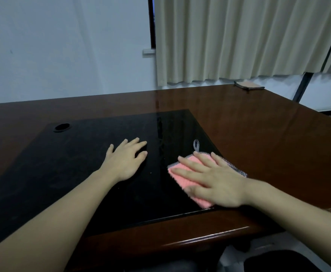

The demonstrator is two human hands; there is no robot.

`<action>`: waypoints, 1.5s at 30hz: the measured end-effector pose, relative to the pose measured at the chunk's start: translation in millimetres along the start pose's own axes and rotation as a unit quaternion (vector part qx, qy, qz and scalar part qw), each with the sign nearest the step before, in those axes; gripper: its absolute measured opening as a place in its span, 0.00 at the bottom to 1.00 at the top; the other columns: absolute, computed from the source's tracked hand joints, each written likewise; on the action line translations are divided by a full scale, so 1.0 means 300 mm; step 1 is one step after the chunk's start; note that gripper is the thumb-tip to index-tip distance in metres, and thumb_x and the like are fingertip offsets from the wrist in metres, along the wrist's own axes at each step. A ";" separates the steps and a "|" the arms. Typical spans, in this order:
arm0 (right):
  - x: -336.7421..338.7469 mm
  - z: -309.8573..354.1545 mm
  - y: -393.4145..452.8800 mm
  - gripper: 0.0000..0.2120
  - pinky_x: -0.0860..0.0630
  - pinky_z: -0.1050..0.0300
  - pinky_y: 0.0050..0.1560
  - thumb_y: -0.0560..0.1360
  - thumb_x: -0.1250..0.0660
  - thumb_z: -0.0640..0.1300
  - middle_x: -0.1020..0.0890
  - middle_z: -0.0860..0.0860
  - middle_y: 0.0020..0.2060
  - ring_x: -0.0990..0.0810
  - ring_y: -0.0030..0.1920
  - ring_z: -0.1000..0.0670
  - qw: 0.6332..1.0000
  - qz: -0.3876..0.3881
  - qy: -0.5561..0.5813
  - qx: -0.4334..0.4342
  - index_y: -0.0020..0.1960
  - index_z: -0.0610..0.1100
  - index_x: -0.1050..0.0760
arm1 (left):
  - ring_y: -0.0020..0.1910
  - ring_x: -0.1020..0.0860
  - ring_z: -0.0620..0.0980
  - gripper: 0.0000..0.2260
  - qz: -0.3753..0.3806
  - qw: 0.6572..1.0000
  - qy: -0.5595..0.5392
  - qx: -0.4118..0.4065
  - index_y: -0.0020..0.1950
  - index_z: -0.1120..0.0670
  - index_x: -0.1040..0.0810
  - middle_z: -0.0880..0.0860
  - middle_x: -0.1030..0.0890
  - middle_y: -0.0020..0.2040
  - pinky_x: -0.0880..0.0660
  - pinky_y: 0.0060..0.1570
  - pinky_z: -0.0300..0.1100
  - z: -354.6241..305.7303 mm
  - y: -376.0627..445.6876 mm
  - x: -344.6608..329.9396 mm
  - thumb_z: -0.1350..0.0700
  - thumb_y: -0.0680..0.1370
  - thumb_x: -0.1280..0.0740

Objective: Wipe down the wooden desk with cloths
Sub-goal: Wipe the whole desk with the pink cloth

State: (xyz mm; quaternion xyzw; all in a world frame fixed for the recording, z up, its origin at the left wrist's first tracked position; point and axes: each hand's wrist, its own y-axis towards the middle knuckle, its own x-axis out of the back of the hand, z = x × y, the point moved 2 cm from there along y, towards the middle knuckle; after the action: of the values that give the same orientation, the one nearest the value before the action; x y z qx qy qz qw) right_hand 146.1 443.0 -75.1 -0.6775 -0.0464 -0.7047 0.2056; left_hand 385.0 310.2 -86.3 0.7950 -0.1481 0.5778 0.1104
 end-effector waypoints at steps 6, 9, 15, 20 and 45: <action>0.084 -0.182 0.336 0.26 0.62 0.32 0.77 0.83 0.55 0.65 0.58 0.61 0.81 0.60 0.82 0.43 0.993 -0.024 0.029 -0.112 0.79 0.70 0.59 | 0.82 0.50 0.50 0.22 -0.019 1.000 0.014 0.003 0.81 0.40 0.41 0.42 0.46 0.83 0.56 0.79 0.59 0.005 -0.004 -0.012 0.42 0.85 0.49; 0.121 -0.211 0.447 0.26 0.62 0.31 0.76 0.83 0.54 0.64 0.57 0.60 0.82 0.59 0.81 0.41 0.986 -0.025 0.053 -0.155 0.80 0.69 0.58 | 0.82 0.51 0.49 0.23 -0.018 1.000 0.013 0.003 0.81 0.39 0.41 0.42 0.46 0.82 0.57 0.79 0.58 0.003 -0.004 -0.010 0.42 0.85 0.48; 0.100 -0.112 0.380 0.26 0.62 0.30 0.76 0.84 0.56 0.64 0.60 0.59 0.81 0.61 0.81 0.42 0.993 -0.019 0.025 -0.117 0.80 0.67 0.60 | 0.82 0.50 0.49 0.23 -0.019 1.000 0.007 -0.001 0.81 0.39 0.40 0.42 0.45 0.82 0.56 0.79 0.58 0.001 -0.006 -0.010 0.42 0.85 0.48; 0.043 0.002 0.194 0.25 0.65 0.38 0.78 0.83 0.57 0.65 0.60 0.63 0.80 0.63 0.81 0.50 0.999 -0.017 0.033 -0.023 0.79 0.69 0.60 | 0.82 0.48 0.50 0.22 -0.010 1.000 -0.001 0.000 0.80 0.41 0.38 0.44 0.43 0.82 0.55 0.79 0.59 -0.013 -0.016 0.010 0.42 0.85 0.47; 0.061 -0.304 0.028 0.24 0.58 0.36 0.78 0.86 0.52 0.57 0.50 0.59 0.82 0.58 0.82 0.49 0.972 -0.077 0.134 -0.175 0.81 0.61 0.49 | 0.82 0.58 0.47 0.29 0.076 0.987 0.076 -0.119 0.84 0.44 0.55 0.44 0.57 0.83 0.60 0.80 0.50 -0.347 0.115 -0.098 0.37 0.84 0.54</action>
State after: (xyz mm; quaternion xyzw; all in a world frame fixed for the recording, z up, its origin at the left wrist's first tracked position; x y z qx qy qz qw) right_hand 63.8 399.8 -66.3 -0.5964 0.0537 -0.8002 0.0328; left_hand 271.7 317.3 -82.0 0.7164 -0.2671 0.6216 0.1706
